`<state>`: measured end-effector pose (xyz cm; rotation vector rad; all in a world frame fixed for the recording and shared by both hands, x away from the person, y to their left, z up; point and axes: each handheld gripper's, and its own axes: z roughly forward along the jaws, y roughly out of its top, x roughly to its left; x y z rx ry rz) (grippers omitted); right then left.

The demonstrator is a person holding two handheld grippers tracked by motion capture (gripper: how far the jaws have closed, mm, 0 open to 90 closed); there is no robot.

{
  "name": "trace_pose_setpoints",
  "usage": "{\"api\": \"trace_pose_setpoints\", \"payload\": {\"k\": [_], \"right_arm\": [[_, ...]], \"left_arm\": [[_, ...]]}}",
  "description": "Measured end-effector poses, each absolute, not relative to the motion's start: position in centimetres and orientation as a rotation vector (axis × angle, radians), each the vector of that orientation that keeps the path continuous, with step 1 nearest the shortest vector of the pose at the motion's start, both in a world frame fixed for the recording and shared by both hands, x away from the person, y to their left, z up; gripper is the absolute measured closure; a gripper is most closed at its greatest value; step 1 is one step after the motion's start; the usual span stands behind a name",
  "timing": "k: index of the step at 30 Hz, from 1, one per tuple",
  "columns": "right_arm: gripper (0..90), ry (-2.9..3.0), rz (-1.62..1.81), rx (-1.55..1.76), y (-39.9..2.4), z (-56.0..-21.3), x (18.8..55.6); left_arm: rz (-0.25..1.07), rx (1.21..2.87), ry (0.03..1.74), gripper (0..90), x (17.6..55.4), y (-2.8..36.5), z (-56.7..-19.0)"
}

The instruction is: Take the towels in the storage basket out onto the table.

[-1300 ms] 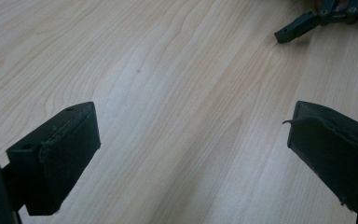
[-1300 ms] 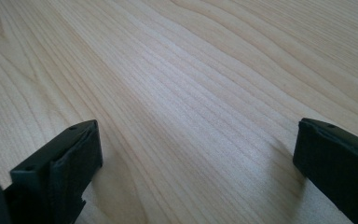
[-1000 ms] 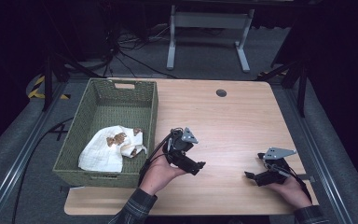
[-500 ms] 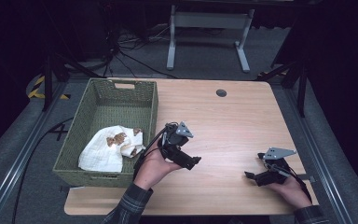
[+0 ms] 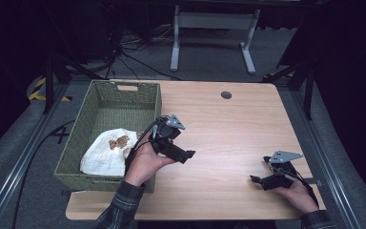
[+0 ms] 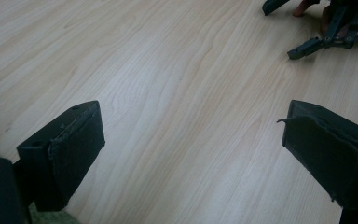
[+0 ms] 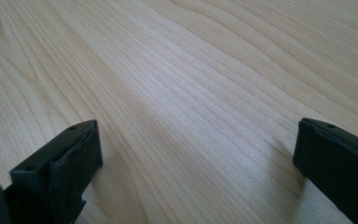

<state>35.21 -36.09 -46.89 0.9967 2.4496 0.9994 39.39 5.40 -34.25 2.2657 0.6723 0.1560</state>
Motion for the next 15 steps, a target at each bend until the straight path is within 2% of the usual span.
{"api": "trace_pose_setpoints", "payload": {"k": [15], "right_arm": [[1.4, 2.448, 1.001, 0.998, -36.1, -46.9, 35.2]], "left_arm": [[0.234, 2.238, 0.775, 6.9, 39.8, 10.1, -33.5]]}}
